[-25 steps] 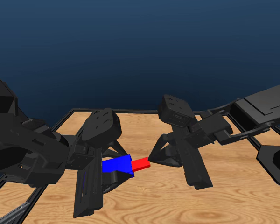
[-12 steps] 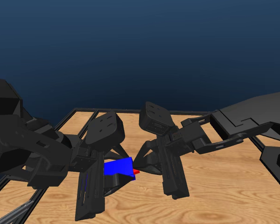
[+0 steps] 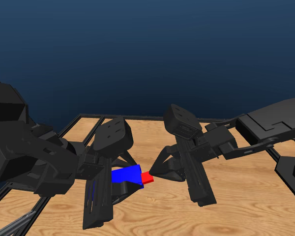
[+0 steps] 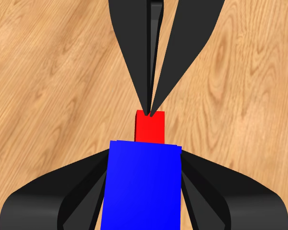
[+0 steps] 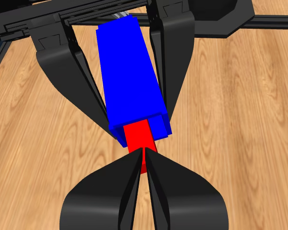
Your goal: Insert peg into socket
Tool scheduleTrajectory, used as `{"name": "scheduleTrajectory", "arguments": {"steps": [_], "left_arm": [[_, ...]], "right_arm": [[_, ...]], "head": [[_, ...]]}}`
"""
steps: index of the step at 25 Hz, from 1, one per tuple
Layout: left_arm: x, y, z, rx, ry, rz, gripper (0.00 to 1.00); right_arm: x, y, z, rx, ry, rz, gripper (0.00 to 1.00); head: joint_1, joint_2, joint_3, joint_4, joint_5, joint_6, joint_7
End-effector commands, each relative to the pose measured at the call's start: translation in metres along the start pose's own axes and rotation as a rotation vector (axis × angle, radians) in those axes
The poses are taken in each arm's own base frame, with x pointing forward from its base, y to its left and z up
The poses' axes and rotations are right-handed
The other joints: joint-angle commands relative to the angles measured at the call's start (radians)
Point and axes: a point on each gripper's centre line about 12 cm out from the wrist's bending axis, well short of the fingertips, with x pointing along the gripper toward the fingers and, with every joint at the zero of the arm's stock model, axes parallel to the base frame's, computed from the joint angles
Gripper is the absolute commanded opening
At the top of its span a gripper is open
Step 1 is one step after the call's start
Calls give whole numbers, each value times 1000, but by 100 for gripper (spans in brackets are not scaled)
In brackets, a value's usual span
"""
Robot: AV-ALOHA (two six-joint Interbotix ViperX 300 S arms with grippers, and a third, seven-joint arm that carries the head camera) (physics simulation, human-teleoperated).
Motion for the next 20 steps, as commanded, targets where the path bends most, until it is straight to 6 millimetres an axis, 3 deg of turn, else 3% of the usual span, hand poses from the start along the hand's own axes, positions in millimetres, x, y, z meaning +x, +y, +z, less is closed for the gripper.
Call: {"name": "scheduleTrajectory", "arguments": {"steps": [1, 2, 5, 6, 7, 10, 15, 16, 20], "left_arm": [[-2, 0, 4, -15, -15, -22, 0], [-12, -9, 9, -6, -27, -58, 0], [-6, 0, 14, -31, -22, -26, 0], [-9, -9, 6, -28, -8, -63, 0], [-3, -5, 5, 18, -14, -33, 0], [-7, -4, 12, 0, -20, -34, 0], [-9, -3, 19, -24, -32, -55, 0], [2, -1, 4, 0, 4, -28, 0], [-4, -2, 12, 1, -13, -40, 0]], "right_arm": [[-29, -4, 17, 8, -75, -2, 0], [-27, -6, 8, 24, -51, -5, 0], [-24, -9, 4, 42, -56, -5, 0], [-17, -10, -4, 48, -37, -6, 0], [-15, -9, -4, 55, -42, -3, 0], [-2, -10, -10, 86, -57, 7, 0], [11, -4, -1, 93, -110, 27, 0], [16, -3, -1, 89, -110, 30, 0], [22, 6, 9, 63, -133, 44, 0]], "head": [[1, -12, -19, 0, -10, -1, 1], [1, -12, -19, 0, -10, -1, 1], [0, -11, -19, 0, -11, -1, 1], [1, -11, -19, 1, -10, 0, 2], [1, -10, -19, 1, -10, 0, 2], [2, -10, -19, 1, -9, 0, 2], [2, -9, -19, 1, -7, 1, 1], [2, -9, -19, 1, -9, 0, 0], [6, -10, -19, 2, -7, 0, 3]]}}
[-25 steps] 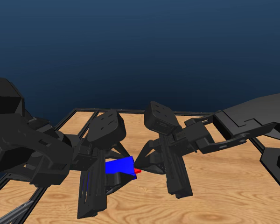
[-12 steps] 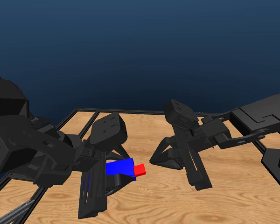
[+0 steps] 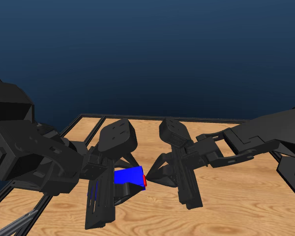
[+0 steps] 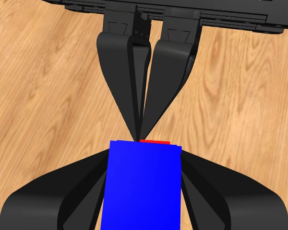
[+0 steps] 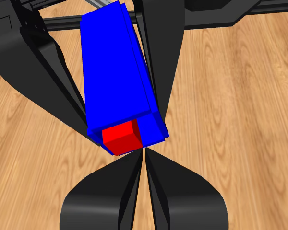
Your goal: Insert peg into socket
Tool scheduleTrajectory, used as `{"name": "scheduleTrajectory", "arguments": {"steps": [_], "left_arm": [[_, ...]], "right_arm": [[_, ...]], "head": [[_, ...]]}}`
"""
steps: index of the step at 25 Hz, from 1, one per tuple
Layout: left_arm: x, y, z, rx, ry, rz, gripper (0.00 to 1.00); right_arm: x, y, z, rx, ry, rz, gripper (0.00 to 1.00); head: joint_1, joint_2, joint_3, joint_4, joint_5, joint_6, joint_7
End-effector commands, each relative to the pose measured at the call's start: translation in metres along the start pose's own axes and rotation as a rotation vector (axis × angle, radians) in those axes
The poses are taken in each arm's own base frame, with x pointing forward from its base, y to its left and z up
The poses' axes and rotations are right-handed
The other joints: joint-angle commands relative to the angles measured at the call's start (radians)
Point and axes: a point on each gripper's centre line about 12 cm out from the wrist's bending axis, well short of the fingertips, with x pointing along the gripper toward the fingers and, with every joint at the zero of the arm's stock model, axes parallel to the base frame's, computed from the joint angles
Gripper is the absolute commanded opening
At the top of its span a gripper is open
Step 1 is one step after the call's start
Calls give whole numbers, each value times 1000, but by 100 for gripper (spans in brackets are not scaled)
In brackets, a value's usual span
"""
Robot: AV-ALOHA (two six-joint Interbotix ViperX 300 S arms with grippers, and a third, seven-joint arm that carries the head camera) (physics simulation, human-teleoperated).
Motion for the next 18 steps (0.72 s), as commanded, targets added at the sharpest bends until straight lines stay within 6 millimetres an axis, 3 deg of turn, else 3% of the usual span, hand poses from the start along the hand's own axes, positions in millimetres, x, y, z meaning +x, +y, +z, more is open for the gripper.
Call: {"name": "scheduleTrajectory", "arguments": {"steps": [1, 5, 8, 10, 12, 13, 15, 18], "left_arm": [[-14, -2, 20, -37, -50, -48, 0], [-3, 1, 6, -11, -14, -3, 0], [-11, -1, 10, -24, -34, -18, 0], [-13, -2, 12, -31, -40, -25, 0], [-1, 2, 0, -5, -5, 18, 0], [-12, -4, 10, -30, -37, -28, 0], [-10, -2, 11, -43, -34, -31, 0], [-6, 0, 6, -39, -16, -2, 0]], "right_arm": [[-6, 9, 34, -24, -116, 26, 0], [-3, 7, 33, -26, -107, 22, 0], [-6, 3, 24, -14, -80, 12, 0], [-10, 0, 21, -5, -71, 7, 0], [-15, -5, 10, 12, -45, -2, 0], [-17, -8, 6, 21, -41, -6, 0], [-27, -11, 1, 47, -46, -10, 0], [-37, -12, -6, 122, -142, 10, 0]], "head": [[2, -10, -18, 1, -12, 0, -1], [4, -10, -19, 1, -12, -1, -4], [5, -11, -19, 1, -12, -1, -4], [4, -11, -19, 1, -11, 0, -5], [3, -12, -20, 1, -13, 0, -5], [3, -12, -20, 1, -14, 1, -5], [0, -13, -20, 0, -15, 1, -3], [-5, -15, -21, -1, -20, 2, 0]]}}
